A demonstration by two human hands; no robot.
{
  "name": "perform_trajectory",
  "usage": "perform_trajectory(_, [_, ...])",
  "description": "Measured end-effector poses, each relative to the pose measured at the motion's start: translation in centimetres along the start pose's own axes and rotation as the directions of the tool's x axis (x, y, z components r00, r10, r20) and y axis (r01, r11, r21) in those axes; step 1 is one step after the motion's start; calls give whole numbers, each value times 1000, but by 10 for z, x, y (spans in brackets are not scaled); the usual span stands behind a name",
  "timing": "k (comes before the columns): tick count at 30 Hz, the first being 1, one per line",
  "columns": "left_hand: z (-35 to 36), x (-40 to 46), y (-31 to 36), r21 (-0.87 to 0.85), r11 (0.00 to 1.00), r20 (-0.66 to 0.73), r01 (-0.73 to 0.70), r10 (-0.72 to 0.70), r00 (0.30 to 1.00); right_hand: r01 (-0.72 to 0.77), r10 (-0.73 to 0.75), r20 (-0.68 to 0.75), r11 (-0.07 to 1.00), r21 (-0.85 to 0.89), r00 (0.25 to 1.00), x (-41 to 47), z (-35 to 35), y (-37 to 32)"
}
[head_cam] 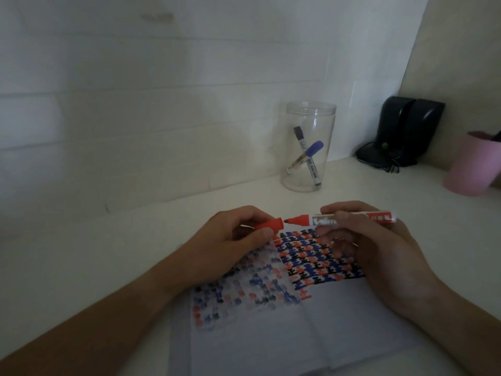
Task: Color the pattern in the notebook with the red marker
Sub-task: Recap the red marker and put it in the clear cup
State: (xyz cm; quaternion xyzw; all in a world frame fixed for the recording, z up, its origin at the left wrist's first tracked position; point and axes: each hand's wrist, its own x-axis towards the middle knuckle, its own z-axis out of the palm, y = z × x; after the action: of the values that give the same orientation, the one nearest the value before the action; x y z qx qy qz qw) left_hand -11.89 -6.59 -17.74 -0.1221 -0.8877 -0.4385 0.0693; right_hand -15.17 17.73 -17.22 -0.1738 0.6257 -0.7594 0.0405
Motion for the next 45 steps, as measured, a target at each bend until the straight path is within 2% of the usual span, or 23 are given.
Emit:
perform_trajectory(5, [0,0,0,2,1000,8,-20,20,1000,2,1,36,998,-69,999,-2,2,0])
perform_trajectory(11, [1,0,0,73,990,-27,-121,123,992,20,-12,49,988,-156,999,-4,4,1])
perform_trajectory(14, [0,-2,2,92,984,-84,-155,163,983,20,-16,35,995,-97,999,-4,2,1])
perform_trajectory(19, [-1,-6,9,-12,986,-195,-166,160,968,14,-15,39,1000,11,999,-2,0,3])
perform_trajectory(24, [3,-9,22,54,976,-228,-210,217,949,19,-22,40,997,70,999,-5,-4,-2])
perform_trajectory(31, [3,-13,33,36,968,-255,-247,248,935,74,-83,87,992,107,993,-6,-1,-18])
perform_trajectory(40, [2,-15,28,-45,972,-240,-231,214,947,122,-121,158,993,4,980,-11,-3,-16])
perform_trajectory(45, [-1,-11,25,19,957,-285,-289,282,916,102,-78,172,985,-139,982,-11,-2,-19])
